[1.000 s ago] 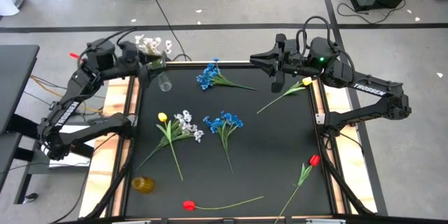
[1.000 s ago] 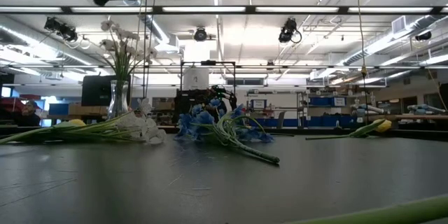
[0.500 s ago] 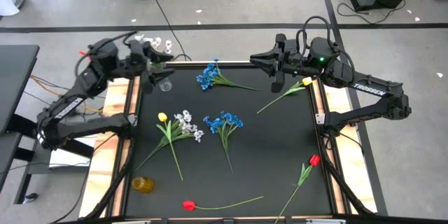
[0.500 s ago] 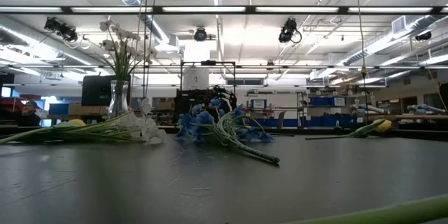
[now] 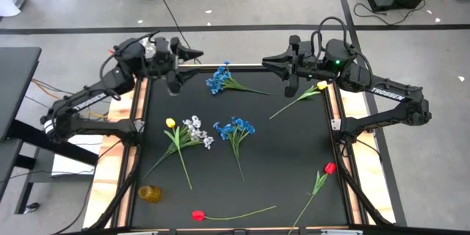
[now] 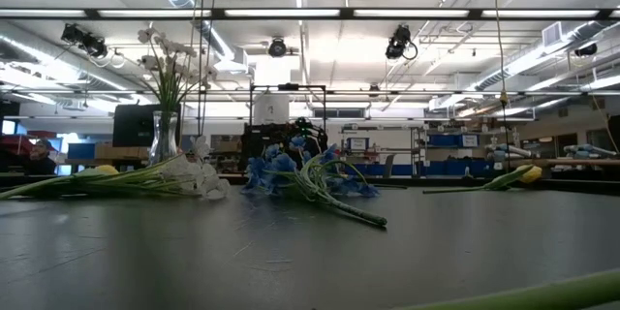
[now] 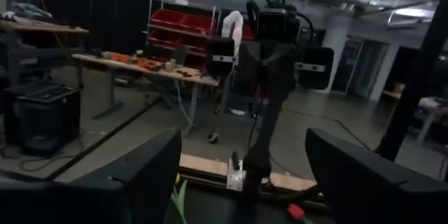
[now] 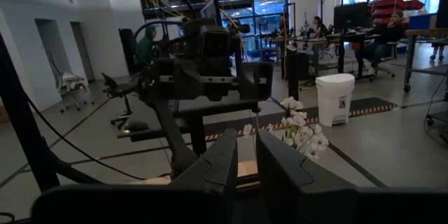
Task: Sort flowers into vase by color
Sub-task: Put the right yellow flower into the transparent vase
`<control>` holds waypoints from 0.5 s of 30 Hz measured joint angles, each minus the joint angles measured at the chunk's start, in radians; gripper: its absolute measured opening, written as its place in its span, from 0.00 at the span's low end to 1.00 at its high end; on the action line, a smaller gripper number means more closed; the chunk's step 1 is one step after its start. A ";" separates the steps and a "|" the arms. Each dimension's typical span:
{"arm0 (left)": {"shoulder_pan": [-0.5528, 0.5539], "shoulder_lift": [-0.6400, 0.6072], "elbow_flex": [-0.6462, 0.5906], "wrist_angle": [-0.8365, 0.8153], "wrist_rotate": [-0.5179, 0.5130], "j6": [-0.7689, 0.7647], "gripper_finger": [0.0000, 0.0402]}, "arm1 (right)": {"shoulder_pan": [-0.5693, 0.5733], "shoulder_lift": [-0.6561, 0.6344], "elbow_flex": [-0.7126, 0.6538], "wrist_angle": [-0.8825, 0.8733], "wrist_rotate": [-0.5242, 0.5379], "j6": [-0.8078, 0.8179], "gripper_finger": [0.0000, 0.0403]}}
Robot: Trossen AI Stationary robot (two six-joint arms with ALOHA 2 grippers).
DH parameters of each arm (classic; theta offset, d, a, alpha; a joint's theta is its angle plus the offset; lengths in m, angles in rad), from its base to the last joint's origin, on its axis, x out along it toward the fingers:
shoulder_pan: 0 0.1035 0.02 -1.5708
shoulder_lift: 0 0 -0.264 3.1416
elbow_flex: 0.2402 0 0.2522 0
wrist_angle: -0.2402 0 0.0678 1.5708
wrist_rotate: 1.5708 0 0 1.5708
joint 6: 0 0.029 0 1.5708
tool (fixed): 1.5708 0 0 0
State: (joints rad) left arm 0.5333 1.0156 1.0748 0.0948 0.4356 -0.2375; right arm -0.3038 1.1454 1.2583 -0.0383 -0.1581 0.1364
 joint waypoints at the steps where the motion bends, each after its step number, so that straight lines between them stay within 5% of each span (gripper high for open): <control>1: -0.010 0.015 0.000 0.018 0.000 -0.009 0.77 | 0.000 0.000 0.000 0.000 0.000 0.000 0.16; 15: -0.189 0.098 0.000 0.127 -0.009 0.093 0.77 | 0.000 0.000 0.000 0.012 0.000 0.000 0.16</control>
State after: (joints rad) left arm 0.3448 1.1137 1.0748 0.2222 0.4271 -0.1440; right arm -0.3037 1.1454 1.2585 -0.0267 -0.1581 0.1365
